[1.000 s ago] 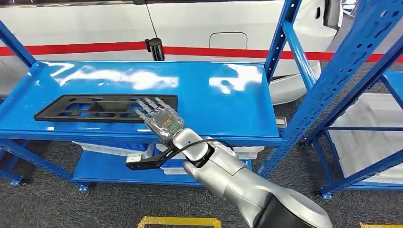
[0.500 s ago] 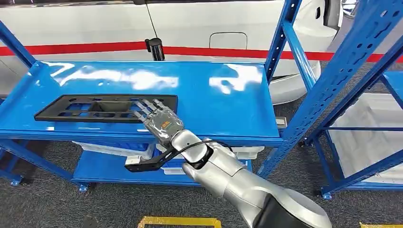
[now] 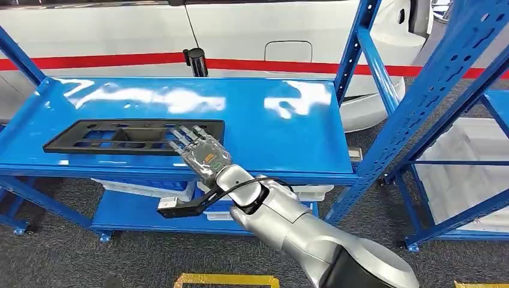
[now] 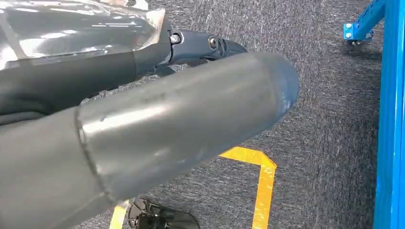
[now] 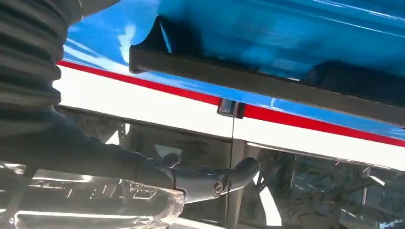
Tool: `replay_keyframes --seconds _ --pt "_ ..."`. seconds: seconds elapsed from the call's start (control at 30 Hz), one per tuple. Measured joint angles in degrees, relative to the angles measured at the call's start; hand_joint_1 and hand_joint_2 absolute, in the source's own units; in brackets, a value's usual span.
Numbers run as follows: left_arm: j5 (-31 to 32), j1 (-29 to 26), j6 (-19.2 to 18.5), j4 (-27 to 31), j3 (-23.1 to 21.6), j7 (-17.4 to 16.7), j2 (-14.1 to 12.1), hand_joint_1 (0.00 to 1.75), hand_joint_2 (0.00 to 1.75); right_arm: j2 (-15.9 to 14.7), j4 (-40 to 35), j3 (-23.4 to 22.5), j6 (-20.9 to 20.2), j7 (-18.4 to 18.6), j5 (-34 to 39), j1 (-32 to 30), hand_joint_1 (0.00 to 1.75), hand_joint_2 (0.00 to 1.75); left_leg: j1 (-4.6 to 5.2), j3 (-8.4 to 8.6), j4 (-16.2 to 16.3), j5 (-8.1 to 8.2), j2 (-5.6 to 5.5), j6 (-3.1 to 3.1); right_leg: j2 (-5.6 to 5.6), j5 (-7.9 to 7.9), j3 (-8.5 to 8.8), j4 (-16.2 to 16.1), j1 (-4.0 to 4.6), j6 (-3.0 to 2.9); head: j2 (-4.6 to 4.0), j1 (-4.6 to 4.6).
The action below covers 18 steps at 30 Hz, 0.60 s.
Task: Take the parts from the cabinet and place them on the table.
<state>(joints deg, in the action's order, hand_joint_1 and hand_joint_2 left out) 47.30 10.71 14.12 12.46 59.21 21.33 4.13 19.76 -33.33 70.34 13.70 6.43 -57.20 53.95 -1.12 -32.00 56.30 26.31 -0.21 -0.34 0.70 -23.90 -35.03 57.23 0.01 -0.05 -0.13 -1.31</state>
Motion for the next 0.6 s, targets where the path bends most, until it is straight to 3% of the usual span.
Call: replay_keyframes --seconds 0.17,0.37,0.4,0.47,0.53,0.57,0.6 --pt "0.0 0.0 -0.2 0.0 0.0 0.3 0.0 0.0 0.0 0.0 0.0 0.0 0.0 0.1 0.0 0.1 0.0 1.75 0.03 -0.05 0.1 0.06 0.0 0.05 -0.01 0.03 0.04 -0.1 -0.09 0.04 0.0 0.0" --pt "0.2 0.1 -0.1 0.0 0.0 0.4 -0.2 0.0 0.0 0.0 0.0 0.0 0.0 0.2 0.4 0.9 0.0 1.75 0.29 -0.3 0.5 0.47 -0.01 1.05 0.0 0.16 0.17 -0.4 -0.4 0.38 0.0 0.0" --pt "0.2 0.2 0.0 0.0 0.0 0.4 -0.2 0.0 0.0 0.0 0.0 0.0 0.0 0.2 0.5 1.2 0.0 1.75 0.21 0.37 -0.6 0.01 0.02 1.44 0.0 0.07 0.47 -0.6 0.1 0.68 0.0 -0.07" --pt "0.2 0.2 0.0 0.0 0.0 0.4 0.0 0.0 0.0 -0.1 0.1 0.0 0.0 0.4 0.5 1.4 0.0 1.75 -0.55 1.51 -1.8 -0.59 0.23 1.8 -0.28 -1.33 -1.38 2.9 -0.03 0.7 0.0 0.24" --pt "0.2 0.3 0.0 0.0 0.0 0.4 0.0 0.0 0.0 -0.2 0.2 0.0 0.0 0.5 0.6 1.5 0.0 1.75 -0.59 1.69 -1.8 -0.39 0.32 1.86 -0.27 -4.61 -6.0 11.8 -0.37 0.56 0.0 0.28" --pt "0.2 0.3 0.0 0.0 0.0 0.4 0.0 0.0 0.0 -0.2 0.3 0.0 0.0 0.6 0.6 1.3 0.0 1.75 -0.61 1.74 -1.8 -0.2 0.31 1.79 -0.27 -5.78 -8.66 16.4 -0.66 0.86 0.0 0.24" --pt "0.2 0.2 0.0 0.0 0.0 0.4 0.1 0.0 0.0 -0.2 0.4 0.0 0.0 0.6 0.6 1.1 0.0 1.75 -0.73 1.9 -1.8 -0.02 0.28 1.57 -0.3 -5.58 -9.7 17.7 -1.0 1.43 0.0 0.26"
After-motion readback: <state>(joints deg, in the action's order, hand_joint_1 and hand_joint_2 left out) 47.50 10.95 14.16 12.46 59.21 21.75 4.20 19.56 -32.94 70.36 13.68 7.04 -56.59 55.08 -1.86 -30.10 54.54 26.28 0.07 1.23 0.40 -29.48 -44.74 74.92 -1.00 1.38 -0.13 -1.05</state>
